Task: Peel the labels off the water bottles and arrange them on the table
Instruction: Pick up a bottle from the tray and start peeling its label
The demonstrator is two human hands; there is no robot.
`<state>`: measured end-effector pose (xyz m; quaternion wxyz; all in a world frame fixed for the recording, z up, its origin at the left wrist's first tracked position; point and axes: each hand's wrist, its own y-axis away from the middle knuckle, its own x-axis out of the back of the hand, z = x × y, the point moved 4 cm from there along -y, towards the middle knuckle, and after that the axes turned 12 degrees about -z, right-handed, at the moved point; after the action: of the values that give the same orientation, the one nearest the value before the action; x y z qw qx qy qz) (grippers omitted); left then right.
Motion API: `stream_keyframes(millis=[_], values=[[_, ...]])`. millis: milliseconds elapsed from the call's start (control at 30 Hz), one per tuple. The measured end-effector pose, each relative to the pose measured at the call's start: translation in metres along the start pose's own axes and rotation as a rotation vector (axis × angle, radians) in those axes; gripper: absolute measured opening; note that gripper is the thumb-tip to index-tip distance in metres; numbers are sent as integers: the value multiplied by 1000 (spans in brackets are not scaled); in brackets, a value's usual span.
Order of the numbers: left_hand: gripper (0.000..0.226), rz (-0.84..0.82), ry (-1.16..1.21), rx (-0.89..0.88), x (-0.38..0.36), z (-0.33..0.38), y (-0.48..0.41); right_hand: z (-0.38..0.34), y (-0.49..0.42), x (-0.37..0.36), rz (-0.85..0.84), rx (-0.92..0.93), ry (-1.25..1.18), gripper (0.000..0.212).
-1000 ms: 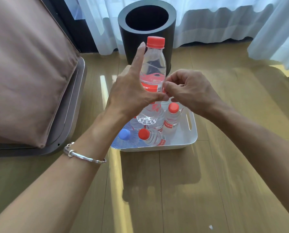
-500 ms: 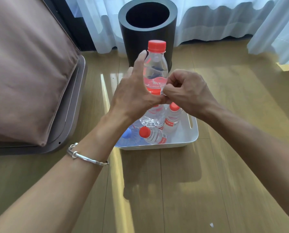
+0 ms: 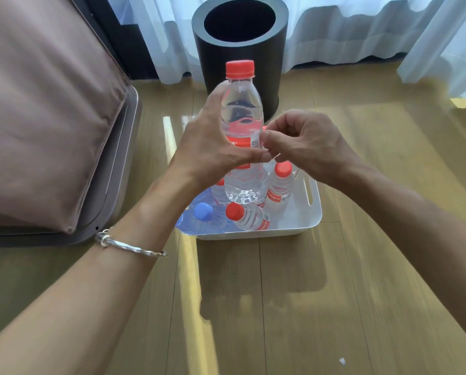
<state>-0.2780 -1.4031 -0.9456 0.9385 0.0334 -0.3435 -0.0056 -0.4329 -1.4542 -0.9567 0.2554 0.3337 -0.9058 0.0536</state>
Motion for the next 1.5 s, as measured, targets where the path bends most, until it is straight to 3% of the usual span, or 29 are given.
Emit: stream_keyframes(millis=[300,667,867,933,1167,1500], values=[[110,-30,-77,0,-7,-1,-2,-4,2,-4,1,-41,49,14],[118,-16,-72,-20,-9,5,-4,1,0,2,39,-53,-77,15],[111,-43,145,-34,-5,-1,-4,12,2,-5,-117,-65,-431,10],[107,-57,192,-42,-3,-1,-4,11,3,-3,-115,-38,-394,16],[106,-146,169,-35,0,-4,-4,6,5,3,-128,-36,-218,9],[96,-123,91,-37,-3,4,-2,1,8,1,-42,-63,-119,21]])
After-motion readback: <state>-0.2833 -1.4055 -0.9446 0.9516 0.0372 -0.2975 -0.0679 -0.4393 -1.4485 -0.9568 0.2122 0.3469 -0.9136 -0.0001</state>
